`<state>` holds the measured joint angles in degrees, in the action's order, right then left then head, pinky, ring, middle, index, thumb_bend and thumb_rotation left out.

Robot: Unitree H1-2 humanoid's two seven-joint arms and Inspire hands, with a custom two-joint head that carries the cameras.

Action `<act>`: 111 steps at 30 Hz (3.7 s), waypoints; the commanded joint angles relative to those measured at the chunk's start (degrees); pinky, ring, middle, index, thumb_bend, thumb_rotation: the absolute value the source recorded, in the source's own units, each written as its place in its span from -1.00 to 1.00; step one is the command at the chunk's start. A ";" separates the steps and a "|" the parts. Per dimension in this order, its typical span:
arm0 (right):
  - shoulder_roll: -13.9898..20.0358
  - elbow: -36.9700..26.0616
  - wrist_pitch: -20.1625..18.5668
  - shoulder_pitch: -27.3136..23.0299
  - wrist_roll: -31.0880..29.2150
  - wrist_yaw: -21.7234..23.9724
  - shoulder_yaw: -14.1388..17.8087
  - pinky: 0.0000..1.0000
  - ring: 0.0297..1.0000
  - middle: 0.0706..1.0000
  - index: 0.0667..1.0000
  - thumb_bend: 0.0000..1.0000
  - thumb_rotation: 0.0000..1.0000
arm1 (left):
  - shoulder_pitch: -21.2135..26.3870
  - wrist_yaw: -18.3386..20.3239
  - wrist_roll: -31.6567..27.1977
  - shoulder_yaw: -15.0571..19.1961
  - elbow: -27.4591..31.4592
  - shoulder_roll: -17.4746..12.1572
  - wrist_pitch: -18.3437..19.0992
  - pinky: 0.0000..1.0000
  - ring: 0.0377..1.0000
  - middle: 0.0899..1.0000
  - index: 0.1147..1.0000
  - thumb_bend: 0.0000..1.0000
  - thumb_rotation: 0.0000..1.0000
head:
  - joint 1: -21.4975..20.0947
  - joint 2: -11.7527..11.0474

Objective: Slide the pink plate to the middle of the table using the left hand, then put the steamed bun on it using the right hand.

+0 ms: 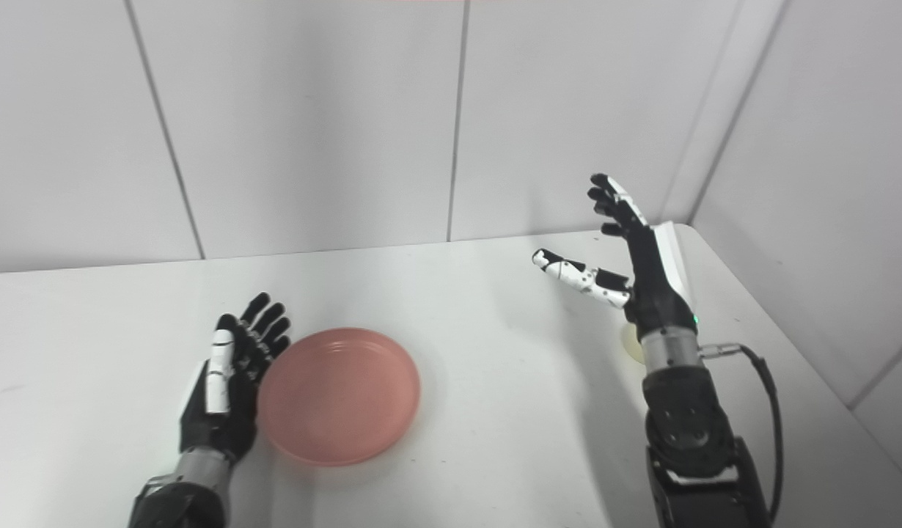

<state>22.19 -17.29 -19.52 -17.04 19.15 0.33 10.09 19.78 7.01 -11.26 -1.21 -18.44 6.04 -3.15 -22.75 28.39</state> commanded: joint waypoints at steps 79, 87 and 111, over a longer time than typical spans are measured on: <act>3.86 6.03 -7.36 0.25 34.12 17.40 7.61 0.82 0.97 0.99 0.96 0.95 -0.08 | -1.25 5.29 -3.84 2.35 4.86 -4.01 7.68 0.85 0.83 0.78 0.70 -0.01 0.86 | -10.73 1.22; 4.94 11.66 -6.69 1.11 31.41 11.57 4.94 0.69 0.89 0.92 0.89 0.86 -0.17 | -0.88 6.68 -3.79 2.25 2.46 -4.43 5.94 0.83 0.81 0.77 0.70 0.02 0.87 | -10.83 1.00; 13.03 37.10 -2.59 -11.69 21.92 -8.71 -3.29 0.83 0.89 0.93 0.94 0.81 -0.07 | -1.54 7.25 -3.37 1.93 1.32 -4.23 4.51 0.81 0.80 0.77 0.71 0.02 0.85 | -9.80 0.27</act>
<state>32.87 19.99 -24.26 -26.04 41.25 -5.77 6.89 19.04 14.19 -14.74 0.98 -16.58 1.84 0.90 -32.70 28.56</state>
